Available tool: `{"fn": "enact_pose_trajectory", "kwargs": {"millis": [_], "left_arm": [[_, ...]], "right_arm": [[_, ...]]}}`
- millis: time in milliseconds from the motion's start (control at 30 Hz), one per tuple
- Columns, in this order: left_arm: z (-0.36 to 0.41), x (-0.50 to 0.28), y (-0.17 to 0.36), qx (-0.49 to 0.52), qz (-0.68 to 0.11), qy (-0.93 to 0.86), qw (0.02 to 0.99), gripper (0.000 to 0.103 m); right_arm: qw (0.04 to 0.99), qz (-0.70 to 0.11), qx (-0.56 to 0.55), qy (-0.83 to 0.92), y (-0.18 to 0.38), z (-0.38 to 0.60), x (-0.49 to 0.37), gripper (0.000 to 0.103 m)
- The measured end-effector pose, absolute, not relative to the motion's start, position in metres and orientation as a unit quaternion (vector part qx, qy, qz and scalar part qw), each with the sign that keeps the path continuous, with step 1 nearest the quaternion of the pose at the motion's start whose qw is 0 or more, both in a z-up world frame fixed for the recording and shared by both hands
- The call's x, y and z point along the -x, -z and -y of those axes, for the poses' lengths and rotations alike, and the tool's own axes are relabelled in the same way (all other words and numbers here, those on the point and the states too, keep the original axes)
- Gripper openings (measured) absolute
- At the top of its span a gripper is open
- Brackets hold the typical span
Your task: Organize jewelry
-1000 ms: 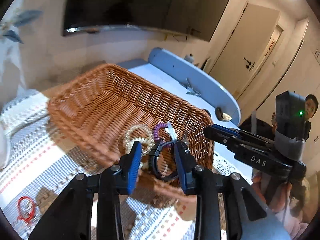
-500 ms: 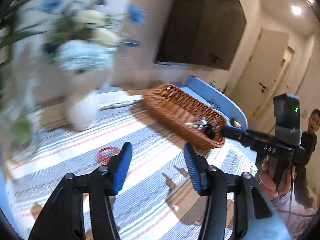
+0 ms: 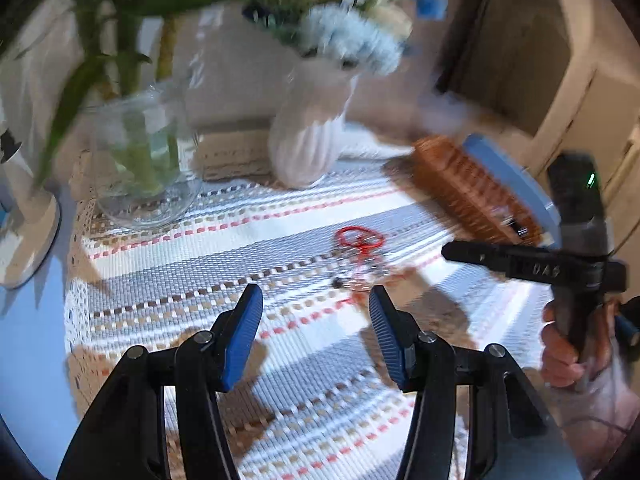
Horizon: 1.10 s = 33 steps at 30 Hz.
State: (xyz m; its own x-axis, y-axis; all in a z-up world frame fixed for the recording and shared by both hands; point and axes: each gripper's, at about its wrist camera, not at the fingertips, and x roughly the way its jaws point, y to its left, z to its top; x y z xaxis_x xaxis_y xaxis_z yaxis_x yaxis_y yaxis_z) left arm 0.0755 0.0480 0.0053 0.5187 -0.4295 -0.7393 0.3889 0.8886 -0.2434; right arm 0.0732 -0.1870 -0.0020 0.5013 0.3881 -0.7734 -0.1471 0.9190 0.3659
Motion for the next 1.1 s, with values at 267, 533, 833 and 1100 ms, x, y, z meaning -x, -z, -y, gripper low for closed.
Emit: {"fn": "enact_pose_trajectory", "kwargs": {"millis": [267,533,833,1100], "left_arm": [[-0.004,-0.117,0.047,0.024,-0.445,0.269,0.854,0.035],[-0.025,-0.121,0.059,0.07,-0.443,0.266,0.853,0.034],[-0.042,-0.13,0.07,0.11,-0.462,0.257,0.842,0.034],[-0.037,-0.128,0.072,0.107,-0.46,0.266,0.84,0.034]], "right_arm": [[0.845,-0.503,-0.128,-0.125,0.038,0.183,-0.143,0.027],[0.843,-0.516,-0.086,-0.125,0.063,0.169,-0.176,0.027],[0.875,-0.469,0.074,-0.1,0.062,0.132,-0.156,0.019],[0.886,-0.457,0.014,-0.083,0.047,0.168,-0.123,0.004]]}}
